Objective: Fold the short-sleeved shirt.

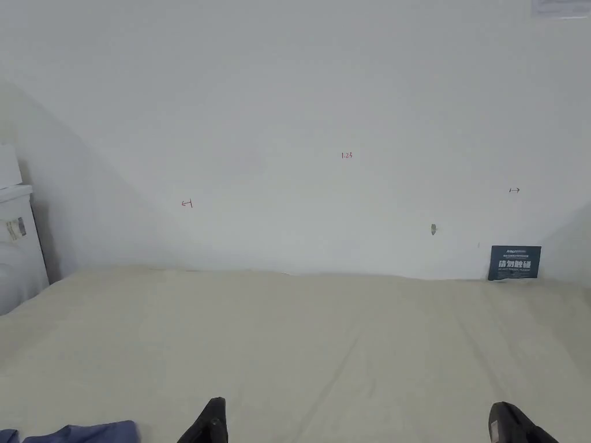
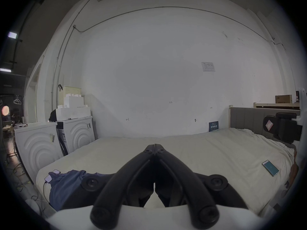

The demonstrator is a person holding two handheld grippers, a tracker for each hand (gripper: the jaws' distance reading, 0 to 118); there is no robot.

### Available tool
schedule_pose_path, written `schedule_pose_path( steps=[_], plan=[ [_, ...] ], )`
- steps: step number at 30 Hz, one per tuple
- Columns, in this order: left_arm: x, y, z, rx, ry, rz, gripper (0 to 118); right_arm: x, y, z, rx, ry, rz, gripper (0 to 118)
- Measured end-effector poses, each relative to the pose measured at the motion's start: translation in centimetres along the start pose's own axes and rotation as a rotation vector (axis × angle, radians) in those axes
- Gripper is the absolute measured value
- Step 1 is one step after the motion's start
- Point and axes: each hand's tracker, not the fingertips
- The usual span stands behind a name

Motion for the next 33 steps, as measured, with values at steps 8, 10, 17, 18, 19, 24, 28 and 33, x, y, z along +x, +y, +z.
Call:
schedule_pose_path(
  steps=[8, 10, 17, 18, 19, 24, 28, 33],
  plan=[
    [-0.5, 0.0, 0.1, -0.014, 0.007, 0.001, 0, -1.3, 0.1, -0.8, -0.022, 0.064, 0.029, 3],
    [-1.1, 0.1, 0.5, -0.019, 0.04, 0.005, 0, -2.3, 0.3, -1.3, -0.029, 0.131, 0.03, 3],
    [-5.6, 0.4, 3.3, -0.047, 0.258, -0.022, 0, -7.9, 0.4, -3.1, -0.023, 0.35, 0.021, 3],
    [-6.4, 0.5, 3.9, -0.046, 0.309, -0.015, 0, -9.1, 0.3, -3.4, -0.04, 0.411, 0.019, 3],
    [-7.2, 0.5, 4.6, -0.051, 0.309, -0.011, 0, -10.3, 0.1, -3.5, -0.043, 0.438, 0.022, 3],
    [-10.5, 0.3, 7.2, -0.079, 0.483, -0.047, 0, -15.6, -0.7, -3.2, -0.063, 0.614, 0.025, 3],
    [-12.6, 0.1, 8.7, -0.1, 0.542, -0.019, 0, -18.8, -1.2, -3.2, -0.09, 0.697, 0.008, 3],
    [-14.6, -0.8, 9.0, -0.129, 0.599, -0.007, 0, -21.0, -2.0, -3.6, -0.107, 0.746, 0.022, 3]
  ],
)
